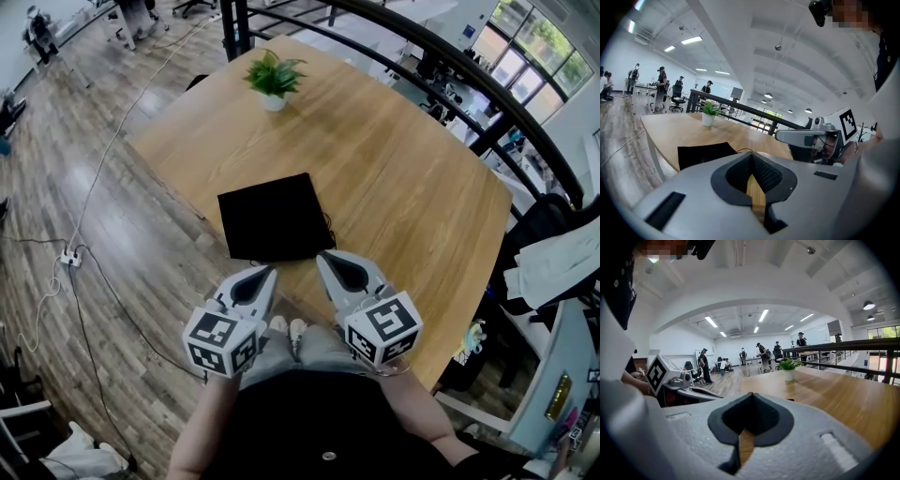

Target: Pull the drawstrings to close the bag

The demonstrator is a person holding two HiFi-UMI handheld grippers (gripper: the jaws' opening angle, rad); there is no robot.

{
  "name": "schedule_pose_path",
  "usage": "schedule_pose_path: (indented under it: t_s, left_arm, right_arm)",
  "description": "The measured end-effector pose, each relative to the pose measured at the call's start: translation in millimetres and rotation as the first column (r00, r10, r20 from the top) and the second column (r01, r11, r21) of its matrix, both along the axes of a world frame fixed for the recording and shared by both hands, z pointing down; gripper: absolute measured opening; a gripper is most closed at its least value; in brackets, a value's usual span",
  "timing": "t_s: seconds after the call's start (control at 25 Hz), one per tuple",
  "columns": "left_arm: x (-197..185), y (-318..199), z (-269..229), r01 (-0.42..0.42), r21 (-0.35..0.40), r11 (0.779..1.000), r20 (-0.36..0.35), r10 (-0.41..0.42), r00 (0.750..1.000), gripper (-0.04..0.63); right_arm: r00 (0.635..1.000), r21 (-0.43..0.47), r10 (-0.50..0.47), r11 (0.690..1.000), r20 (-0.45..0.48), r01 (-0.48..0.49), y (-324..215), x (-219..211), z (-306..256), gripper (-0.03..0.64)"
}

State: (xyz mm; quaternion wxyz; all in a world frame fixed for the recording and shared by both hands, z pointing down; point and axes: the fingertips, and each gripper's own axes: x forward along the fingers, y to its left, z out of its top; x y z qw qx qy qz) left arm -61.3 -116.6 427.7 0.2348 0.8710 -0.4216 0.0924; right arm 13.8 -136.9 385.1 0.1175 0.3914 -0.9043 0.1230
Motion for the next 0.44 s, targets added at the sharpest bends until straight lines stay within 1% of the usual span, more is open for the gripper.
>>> schedule_pose_path:
  t_s: [0.24,0.44]
  left_arm:
    - [-0.3,-0.4,1.8,-0.004,-0.002,1.000,0.004,0.004,1.000,0.015]
    - [-1.0,-0.4,2.5,-0.006,-0.007,1.000,-0.006,0.006,1.000,0.015]
  right_arm:
    - [1.000,-0.013,-0.012,1.000,-0.001,0.012,3.4,-4.4,6.3,-0.003]
    - [1.000,-0.013,-0.011,1.000,0.002,0.011,4.4,-5.5,6.3,-0.002]
